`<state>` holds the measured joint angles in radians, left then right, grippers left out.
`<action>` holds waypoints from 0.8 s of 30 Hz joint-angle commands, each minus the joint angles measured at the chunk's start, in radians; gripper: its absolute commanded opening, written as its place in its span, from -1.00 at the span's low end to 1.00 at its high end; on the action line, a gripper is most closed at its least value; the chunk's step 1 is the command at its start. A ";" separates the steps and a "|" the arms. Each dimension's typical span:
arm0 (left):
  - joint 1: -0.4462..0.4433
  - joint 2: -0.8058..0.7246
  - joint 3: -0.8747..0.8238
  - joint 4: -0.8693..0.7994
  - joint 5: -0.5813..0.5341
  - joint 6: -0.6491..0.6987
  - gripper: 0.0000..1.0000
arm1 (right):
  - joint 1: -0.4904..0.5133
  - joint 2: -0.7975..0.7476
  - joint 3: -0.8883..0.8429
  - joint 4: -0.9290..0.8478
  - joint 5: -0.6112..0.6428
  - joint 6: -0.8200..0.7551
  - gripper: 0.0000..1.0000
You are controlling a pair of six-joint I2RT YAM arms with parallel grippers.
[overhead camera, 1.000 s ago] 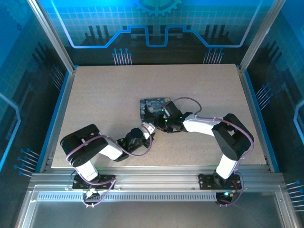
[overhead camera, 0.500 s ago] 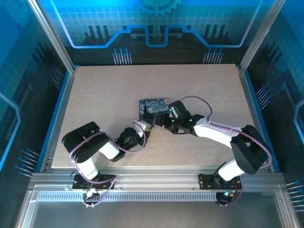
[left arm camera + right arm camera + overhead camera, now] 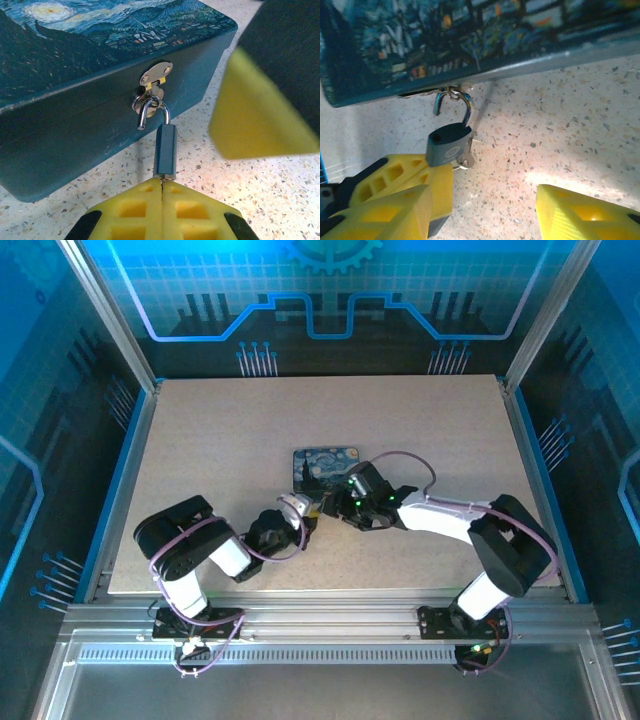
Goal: Unlock the padlock with the key
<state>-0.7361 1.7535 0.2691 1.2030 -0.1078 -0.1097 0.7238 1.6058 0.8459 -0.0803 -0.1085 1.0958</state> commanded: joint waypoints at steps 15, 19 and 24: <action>-0.054 -0.034 0.009 0.012 -0.058 0.110 -1.00 | 0.054 0.143 0.159 -0.057 0.055 0.007 -0.11; -0.059 -0.034 0.009 0.013 -0.066 0.121 -1.00 | 0.057 0.143 0.147 -0.063 0.070 0.012 -0.45; -0.063 -0.035 0.008 0.013 -0.073 0.128 -1.00 | 0.055 0.117 0.116 -0.064 0.097 0.018 -0.80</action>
<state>-0.7925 1.7435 0.2687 1.1770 -0.1699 -0.0078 0.7715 1.7367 0.9794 -0.1139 -0.0566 1.1217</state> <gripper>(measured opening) 0.045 0.116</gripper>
